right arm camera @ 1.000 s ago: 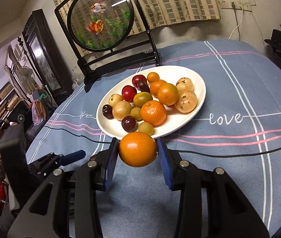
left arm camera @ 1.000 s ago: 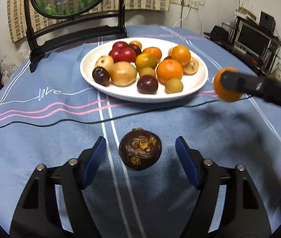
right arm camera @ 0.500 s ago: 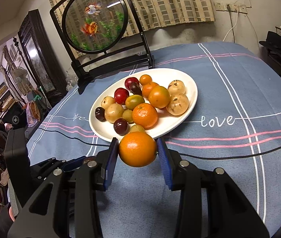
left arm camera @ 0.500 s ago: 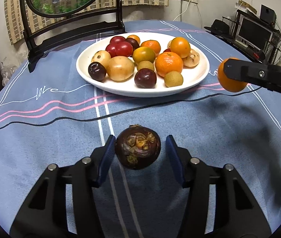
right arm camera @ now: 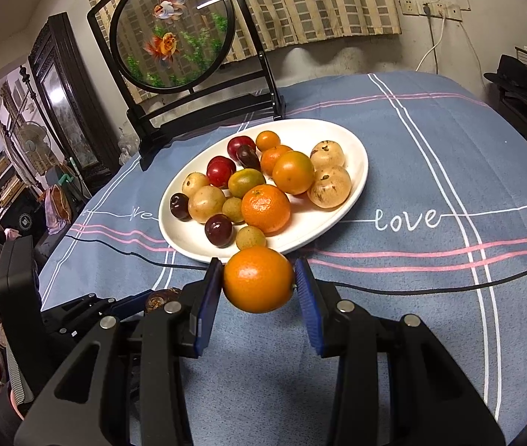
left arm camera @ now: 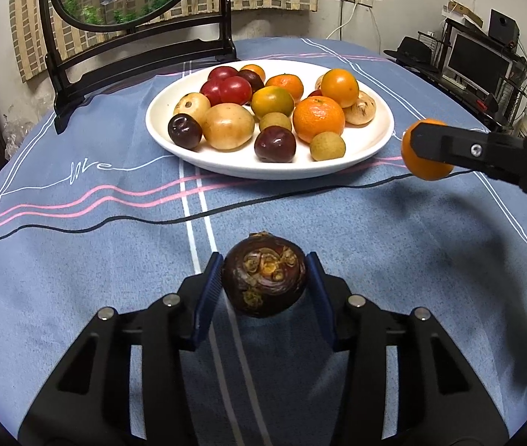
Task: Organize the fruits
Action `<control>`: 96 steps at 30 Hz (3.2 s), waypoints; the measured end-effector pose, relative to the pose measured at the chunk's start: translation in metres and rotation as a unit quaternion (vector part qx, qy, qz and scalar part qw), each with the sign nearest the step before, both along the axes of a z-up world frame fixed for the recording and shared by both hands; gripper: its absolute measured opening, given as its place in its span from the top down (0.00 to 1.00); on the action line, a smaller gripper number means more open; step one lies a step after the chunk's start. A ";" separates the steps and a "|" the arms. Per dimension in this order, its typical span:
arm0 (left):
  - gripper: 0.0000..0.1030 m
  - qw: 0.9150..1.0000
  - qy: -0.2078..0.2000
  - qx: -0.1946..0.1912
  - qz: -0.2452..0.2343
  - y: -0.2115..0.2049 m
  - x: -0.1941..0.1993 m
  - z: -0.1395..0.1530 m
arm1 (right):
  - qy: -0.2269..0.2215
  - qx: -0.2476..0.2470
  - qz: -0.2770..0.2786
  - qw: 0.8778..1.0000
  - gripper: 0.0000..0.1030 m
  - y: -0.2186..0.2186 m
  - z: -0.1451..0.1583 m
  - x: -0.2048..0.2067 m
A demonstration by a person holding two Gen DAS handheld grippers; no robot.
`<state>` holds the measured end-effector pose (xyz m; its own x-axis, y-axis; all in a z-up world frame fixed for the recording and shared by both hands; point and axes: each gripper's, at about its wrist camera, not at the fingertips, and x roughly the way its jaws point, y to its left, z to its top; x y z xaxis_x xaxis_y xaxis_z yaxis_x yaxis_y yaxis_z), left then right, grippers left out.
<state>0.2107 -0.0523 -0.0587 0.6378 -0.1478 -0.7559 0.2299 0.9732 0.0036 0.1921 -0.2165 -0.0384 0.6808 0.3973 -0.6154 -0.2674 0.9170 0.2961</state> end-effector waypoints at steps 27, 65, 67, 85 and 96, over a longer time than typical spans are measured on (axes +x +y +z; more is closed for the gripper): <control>0.55 0.995 -0.054 -0.088 -0.002 0.031 -0.006 0.074 | -0.040 -0.012 0.043 0.998 0.60 0.022 0.029 -0.001; 0.05 0.991 -0.116 -0.013 0.059 0.023 0.091 0.123 | -0.072 -0.031 0.045 0.996 0.34 0.010 0.063 0.079; 0.02 0.990 -0.129 -0.004 0.056 0.020 0.067 0.132 | -0.075 -0.036 0.049 0.995 0.03 0.007 0.072 0.052; 0.02 0.990 -0.132 0.011 0.048 0.020 -0.113 0.135 | -0.092 -0.110 0.043 0.989 0.01 -0.006 0.068 -0.109; 0.02 0.992 -0.113 0.010 0.054 0.020 -0.122 0.127 | -0.083 -0.120 0.035 0.989 0.01 -0.009 0.061 -0.121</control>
